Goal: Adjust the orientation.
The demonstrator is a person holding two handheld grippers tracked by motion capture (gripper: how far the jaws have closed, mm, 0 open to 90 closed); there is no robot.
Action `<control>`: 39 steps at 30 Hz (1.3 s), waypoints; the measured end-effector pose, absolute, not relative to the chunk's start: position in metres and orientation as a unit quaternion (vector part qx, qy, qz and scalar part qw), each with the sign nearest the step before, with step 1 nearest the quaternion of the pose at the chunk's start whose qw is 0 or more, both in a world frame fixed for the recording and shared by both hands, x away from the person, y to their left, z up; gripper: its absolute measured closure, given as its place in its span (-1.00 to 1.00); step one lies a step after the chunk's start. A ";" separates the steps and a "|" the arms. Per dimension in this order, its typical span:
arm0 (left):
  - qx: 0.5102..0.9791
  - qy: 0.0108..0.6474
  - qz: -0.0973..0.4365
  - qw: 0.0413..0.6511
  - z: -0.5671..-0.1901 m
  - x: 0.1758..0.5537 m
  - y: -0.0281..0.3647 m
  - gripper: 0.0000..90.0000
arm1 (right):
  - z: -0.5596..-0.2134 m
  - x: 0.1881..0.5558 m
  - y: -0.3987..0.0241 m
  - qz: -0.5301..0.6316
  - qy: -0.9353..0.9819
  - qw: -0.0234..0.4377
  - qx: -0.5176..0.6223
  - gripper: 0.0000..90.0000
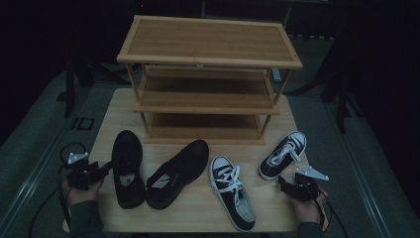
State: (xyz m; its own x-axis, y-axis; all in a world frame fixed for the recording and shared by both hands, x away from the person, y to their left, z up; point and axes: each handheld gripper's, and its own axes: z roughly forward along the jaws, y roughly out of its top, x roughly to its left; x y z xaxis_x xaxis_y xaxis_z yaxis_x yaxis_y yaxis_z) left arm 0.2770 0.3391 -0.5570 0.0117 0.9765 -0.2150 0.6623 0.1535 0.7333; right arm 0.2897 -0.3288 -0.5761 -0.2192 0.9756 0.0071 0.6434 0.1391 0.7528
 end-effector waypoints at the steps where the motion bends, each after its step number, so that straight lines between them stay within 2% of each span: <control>1: 0.614 0.668 0.218 0.360 -0.557 0.277 0.339 -0.05 | -0.576 0.290 -0.329 0.325 0.710 0.256 0.570 -0.35; 23: 0.633 0.648 0.225 0.358 -0.549 0.271 0.336 -0.02 | -0.576 0.290 -0.329 0.325 0.712 0.255 0.567 -0.36; 35: 0.637 0.634 0.221 0.379 -0.540 0.267 0.333 0.24 | -0.576 0.290 -0.329 0.325 0.712 0.255 0.568 -0.36; 39: 0.649 0.625 0.215 0.377 -0.535 0.265 0.331 0.26 | -0.576 0.290 -0.328 0.325 0.712 0.255 0.568 -0.36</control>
State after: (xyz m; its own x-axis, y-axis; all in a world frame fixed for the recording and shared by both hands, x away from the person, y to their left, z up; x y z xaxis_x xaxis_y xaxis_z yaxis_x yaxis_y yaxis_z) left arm 0.2651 0.3309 -0.5347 0.1252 0.9733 -0.1921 0.6490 0.0661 0.7579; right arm 0.2903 -0.3285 -0.5761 -0.2245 0.9745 0.0051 0.6430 0.1442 0.7522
